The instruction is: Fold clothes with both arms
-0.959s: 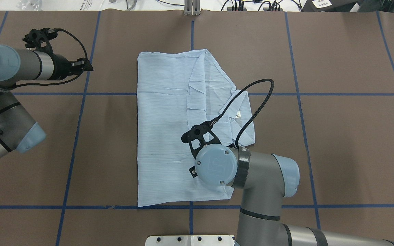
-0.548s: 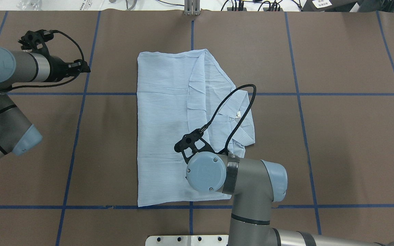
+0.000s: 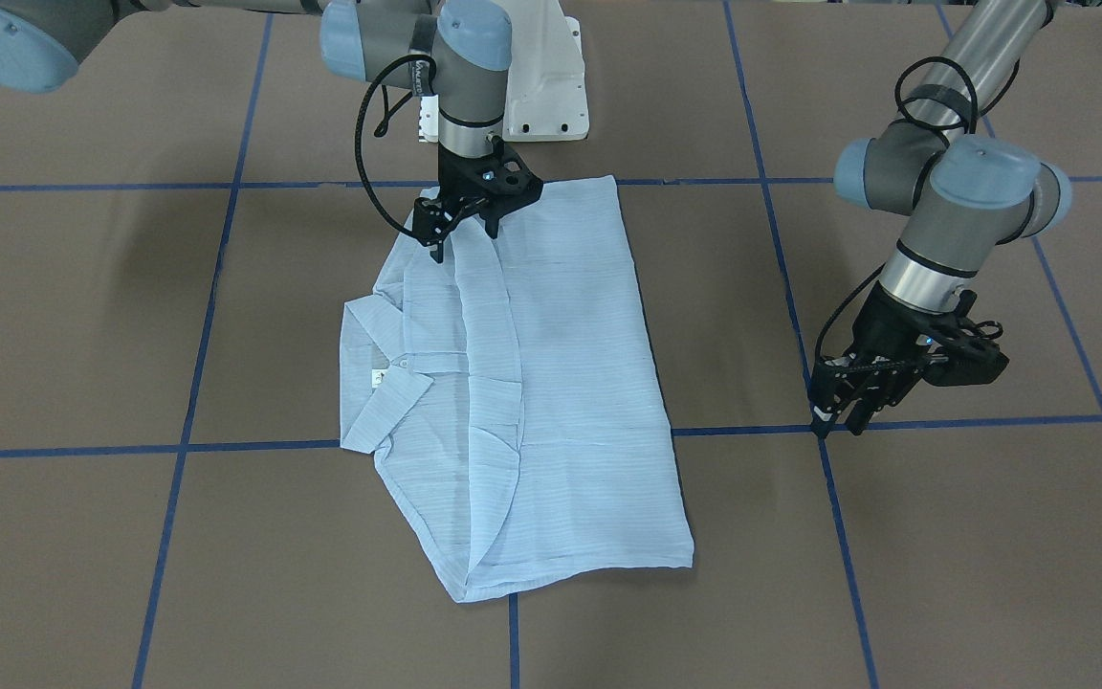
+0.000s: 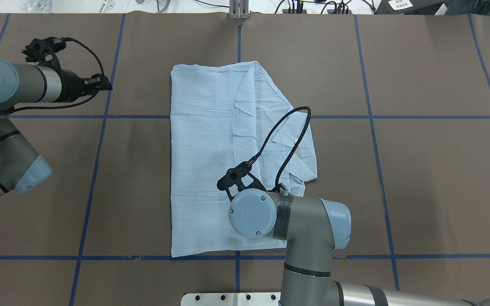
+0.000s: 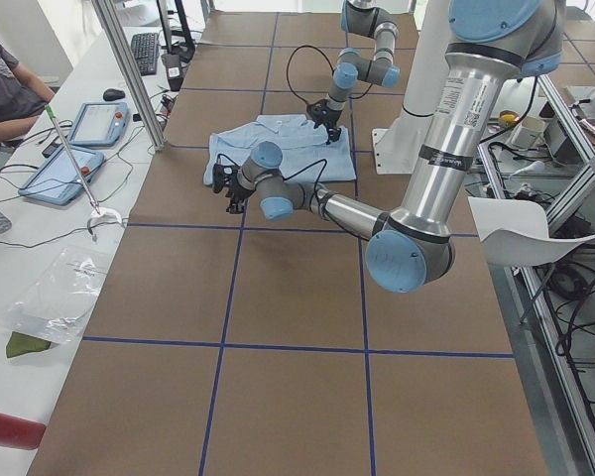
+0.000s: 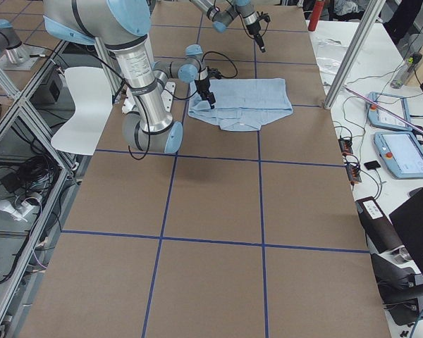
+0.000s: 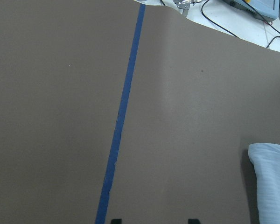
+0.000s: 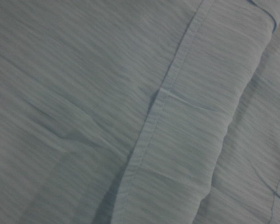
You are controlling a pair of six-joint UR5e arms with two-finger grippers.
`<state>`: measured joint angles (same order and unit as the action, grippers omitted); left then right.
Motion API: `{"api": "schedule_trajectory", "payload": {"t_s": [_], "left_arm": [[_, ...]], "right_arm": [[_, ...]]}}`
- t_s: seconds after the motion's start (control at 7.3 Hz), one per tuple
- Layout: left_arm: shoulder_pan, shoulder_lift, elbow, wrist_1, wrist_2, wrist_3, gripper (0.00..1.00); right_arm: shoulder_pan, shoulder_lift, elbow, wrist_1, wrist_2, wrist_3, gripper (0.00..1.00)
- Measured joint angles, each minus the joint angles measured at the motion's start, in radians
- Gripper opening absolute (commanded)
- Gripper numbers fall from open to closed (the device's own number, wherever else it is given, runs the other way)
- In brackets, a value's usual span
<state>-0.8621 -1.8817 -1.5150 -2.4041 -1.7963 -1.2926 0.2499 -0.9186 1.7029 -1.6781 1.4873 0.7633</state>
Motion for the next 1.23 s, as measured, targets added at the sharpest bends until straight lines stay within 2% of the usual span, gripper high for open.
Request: {"api": "schedule_trajectory", "payload": {"t_s": [0.41,0.82,0.96,1.23], "left_arm": [[0.0,0.005,-0.02,0.001,0.0,-0.002,0.57],[0.002,0.037,-0.088,0.024,0.0,-0.002,0.57],[0.004,0.039,-0.101,0.04,0.0,-0.002,0.57],[0.004,0.039,-0.117,0.05,-0.001,-0.002,0.57]], "right_arm": [[0.041,-0.141,0.131,-0.001,0.01,-0.053,1.0],[0.052,-0.325,0.267,-0.01,0.01,-0.067,1.0],[0.052,-0.342,0.311,-0.044,0.015,-0.065,1.0],[0.057,-0.254,0.312,-0.149,0.026,-0.036,1.0]]}}
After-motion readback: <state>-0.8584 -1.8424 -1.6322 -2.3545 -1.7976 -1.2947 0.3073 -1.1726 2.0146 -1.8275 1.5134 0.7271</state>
